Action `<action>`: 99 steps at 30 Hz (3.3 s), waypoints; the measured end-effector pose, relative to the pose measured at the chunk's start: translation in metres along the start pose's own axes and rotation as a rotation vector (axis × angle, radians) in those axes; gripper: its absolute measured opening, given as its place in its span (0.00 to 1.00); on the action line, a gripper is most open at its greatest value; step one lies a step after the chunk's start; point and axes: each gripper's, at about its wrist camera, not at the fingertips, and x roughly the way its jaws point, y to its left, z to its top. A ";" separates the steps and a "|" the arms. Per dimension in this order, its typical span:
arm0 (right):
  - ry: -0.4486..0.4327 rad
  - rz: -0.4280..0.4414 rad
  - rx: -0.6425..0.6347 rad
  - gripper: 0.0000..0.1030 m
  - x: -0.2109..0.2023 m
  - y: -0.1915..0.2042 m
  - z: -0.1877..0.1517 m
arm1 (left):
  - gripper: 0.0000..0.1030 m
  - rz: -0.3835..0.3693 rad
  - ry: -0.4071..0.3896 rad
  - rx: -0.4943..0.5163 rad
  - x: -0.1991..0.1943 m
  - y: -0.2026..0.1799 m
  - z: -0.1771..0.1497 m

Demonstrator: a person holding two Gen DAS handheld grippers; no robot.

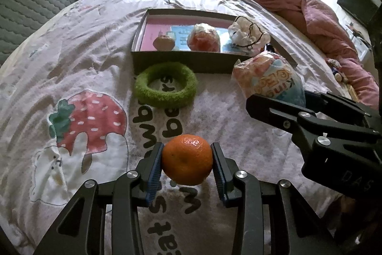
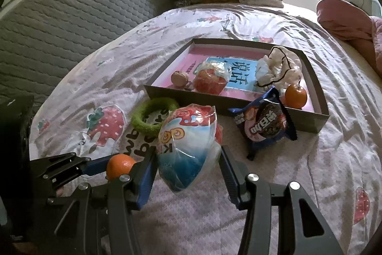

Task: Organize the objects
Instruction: 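Lift the orange with the left tool while the right tool lifts the Kinder egg, then carry the orange with the left tool while the right tool carries the Kinder egg over the tray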

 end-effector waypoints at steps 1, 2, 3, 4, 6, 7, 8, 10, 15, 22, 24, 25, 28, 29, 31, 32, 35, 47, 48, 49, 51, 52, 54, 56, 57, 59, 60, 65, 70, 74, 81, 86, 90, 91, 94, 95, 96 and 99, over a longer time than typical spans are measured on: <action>-0.003 0.002 0.000 0.50 -0.002 0.000 0.000 | 0.39 0.000 -0.007 0.001 -0.003 -0.001 0.000; -0.007 0.003 0.000 0.50 -0.003 -0.001 0.000 | 0.39 0.000 -0.013 0.003 -0.005 -0.002 0.001; -0.012 0.003 0.001 0.50 -0.006 -0.001 0.000 | 0.39 0.001 -0.017 0.006 -0.007 -0.004 0.001; -0.017 0.004 0.001 0.50 -0.007 -0.001 0.000 | 0.39 0.002 -0.023 0.006 -0.009 -0.004 0.001; -0.026 0.002 0.004 0.50 -0.011 -0.001 0.001 | 0.39 0.002 -0.029 0.006 -0.012 -0.005 0.002; -0.030 0.002 0.007 0.50 -0.013 -0.002 0.001 | 0.39 0.006 -0.035 0.008 -0.014 -0.005 0.002; -0.034 0.003 0.010 0.50 -0.014 -0.002 0.001 | 0.39 0.019 -0.047 0.016 -0.016 -0.006 0.003; -0.040 0.002 0.015 0.50 -0.017 -0.004 0.002 | 0.39 0.038 -0.066 0.031 -0.019 -0.009 0.003; -0.060 0.000 0.028 0.50 -0.024 -0.008 0.004 | 0.39 0.038 -0.086 0.032 -0.023 -0.010 0.005; -0.073 -0.014 0.037 0.50 -0.028 -0.013 0.007 | 0.39 0.051 -0.108 0.059 -0.027 -0.015 0.008; -0.077 -0.016 0.040 0.50 -0.029 -0.015 0.008 | 0.39 0.047 -0.115 0.061 -0.028 -0.016 0.010; -0.079 -0.018 0.042 0.50 -0.030 -0.016 0.008 | 0.39 0.044 -0.116 0.060 -0.028 -0.016 0.011; -0.086 -0.026 0.049 0.50 -0.031 -0.019 0.010 | 0.39 0.044 -0.124 0.060 -0.029 -0.017 0.014; -0.089 -0.029 0.051 0.50 -0.032 -0.020 0.011 | 0.39 0.046 -0.131 0.062 -0.029 -0.017 0.016; -0.094 -0.030 0.057 0.50 -0.032 -0.023 0.014 | 0.39 0.047 -0.141 0.062 -0.030 -0.017 0.018; -0.095 -0.029 0.059 0.50 -0.032 -0.023 0.015 | 0.39 0.045 -0.144 0.061 -0.031 -0.017 0.019; -0.100 -0.030 0.061 0.50 -0.032 -0.025 0.018 | 0.39 0.042 -0.156 0.057 -0.032 -0.016 0.023; -0.145 -0.055 0.060 0.50 -0.044 -0.030 0.038 | 0.39 0.062 -0.228 0.045 -0.046 -0.013 0.054; -0.149 -0.058 0.060 0.50 -0.045 -0.030 0.040 | 0.39 0.063 -0.236 0.045 -0.048 -0.013 0.058; -0.155 -0.062 0.060 0.50 -0.046 -0.031 0.042 | 0.39 0.063 -0.238 0.043 -0.049 -0.014 0.060; -0.168 -0.069 0.058 0.50 -0.050 -0.032 0.046 | 0.39 0.062 -0.248 0.042 -0.051 -0.015 0.067; -0.173 -0.074 0.055 0.50 -0.052 -0.032 0.048 | 0.39 0.063 -0.250 0.043 -0.052 -0.015 0.069; -0.183 -0.081 0.048 0.50 -0.056 -0.032 0.052 | 0.39 0.061 -0.256 0.045 -0.054 -0.018 0.076; -0.201 -0.091 0.043 0.50 -0.061 -0.031 0.056 | 0.39 0.063 -0.261 0.049 -0.055 -0.020 0.083; -0.207 -0.093 0.039 0.50 -0.062 -0.031 0.058 | 0.39 0.061 -0.269 0.052 -0.057 -0.022 0.087; -0.219 -0.102 0.028 0.50 -0.066 -0.029 0.063 | 0.39 0.055 -0.279 0.051 -0.061 -0.024 0.094; -0.223 -0.105 0.024 0.50 -0.067 -0.029 0.066 | 0.39 0.049 -0.286 0.052 -0.063 -0.026 0.099; -0.253 -0.118 0.001 0.50 -0.075 -0.026 0.077 | 0.39 0.054 -0.307 0.059 -0.072 -0.031 0.117; -0.279 -0.138 -0.022 0.50 -0.082 -0.025 0.089 | 0.39 0.079 -0.337 0.076 -0.081 -0.031 0.134; -0.302 -0.148 -0.033 0.50 -0.087 -0.025 0.100 | 0.39 0.102 -0.360 0.073 -0.085 -0.029 0.147; -0.332 -0.165 -0.042 0.50 -0.094 -0.028 0.114 | 0.39 0.125 -0.386 0.083 -0.089 -0.027 0.168; -0.340 -0.179 -0.049 0.50 -0.093 -0.031 0.122 | 0.39 0.136 -0.407 0.081 -0.092 -0.025 0.181; -0.339 -0.192 -0.054 0.50 -0.090 -0.033 0.126 | 0.39 0.142 -0.420 0.079 -0.093 -0.021 0.192; -0.339 -0.192 -0.054 0.50 -0.089 -0.034 0.127 | 0.39 0.143 -0.423 0.078 -0.092 -0.021 0.193; -0.334 -0.201 -0.064 0.50 -0.084 -0.035 0.131 | 0.39 0.142 -0.423 0.074 -0.090 -0.018 0.200; -0.335 -0.202 -0.066 0.50 -0.083 -0.036 0.132 | 0.39 0.139 -0.422 0.072 -0.089 -0.017 0.202; -0.336 -0.202 -0.067 0.50 -0.082 -0.036 0.133 | 0.39 0.138 -0.422 0.071 -0.088 -0.016 0.203; -0.339 -0.205 -0.067 0.50 -0.080 -0.039 0.136 | 0.39 0.136 -0.421 0.071 -0.085 -0.015 0.206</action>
